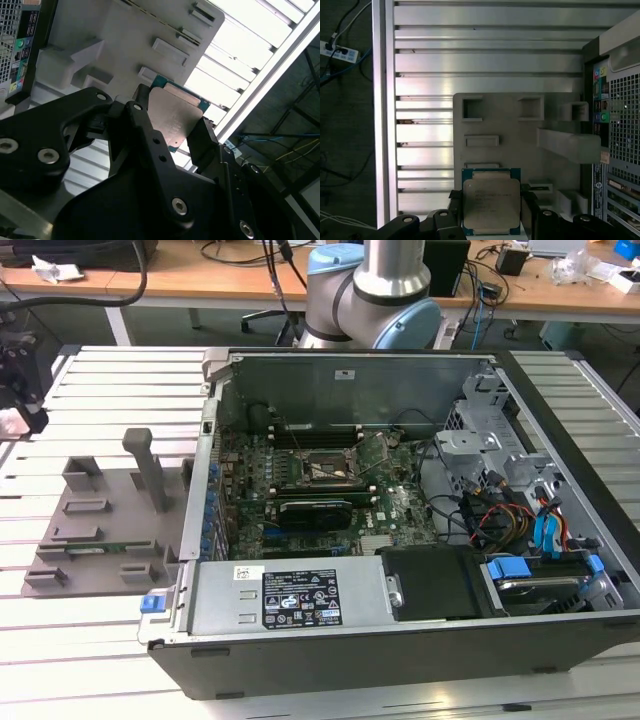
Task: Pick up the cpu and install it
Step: 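Pick up the cpu and move it towards the insertion slot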
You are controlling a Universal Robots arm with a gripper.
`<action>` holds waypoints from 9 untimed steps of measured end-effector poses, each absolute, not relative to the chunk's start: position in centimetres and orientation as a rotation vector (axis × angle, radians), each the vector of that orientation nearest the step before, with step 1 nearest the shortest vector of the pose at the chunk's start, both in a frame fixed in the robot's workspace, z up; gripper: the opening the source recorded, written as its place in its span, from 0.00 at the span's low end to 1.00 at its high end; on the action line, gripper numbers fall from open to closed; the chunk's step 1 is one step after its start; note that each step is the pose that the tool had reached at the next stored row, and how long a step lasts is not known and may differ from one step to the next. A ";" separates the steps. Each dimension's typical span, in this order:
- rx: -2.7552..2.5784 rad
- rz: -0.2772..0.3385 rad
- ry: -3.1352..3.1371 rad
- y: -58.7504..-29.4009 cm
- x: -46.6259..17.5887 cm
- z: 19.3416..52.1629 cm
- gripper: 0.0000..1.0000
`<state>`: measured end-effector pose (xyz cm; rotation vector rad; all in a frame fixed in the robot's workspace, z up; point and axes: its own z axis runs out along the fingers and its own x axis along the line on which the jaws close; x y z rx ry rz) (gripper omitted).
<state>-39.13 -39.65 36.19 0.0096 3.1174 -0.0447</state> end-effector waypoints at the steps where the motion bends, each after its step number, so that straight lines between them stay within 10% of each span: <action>1: 0.010 -0.044 3.117 -39.7 -39.1 36.2 0.55; 9: 0.010 -0.044 3.117 -39.7 -39.1 36.3 0.55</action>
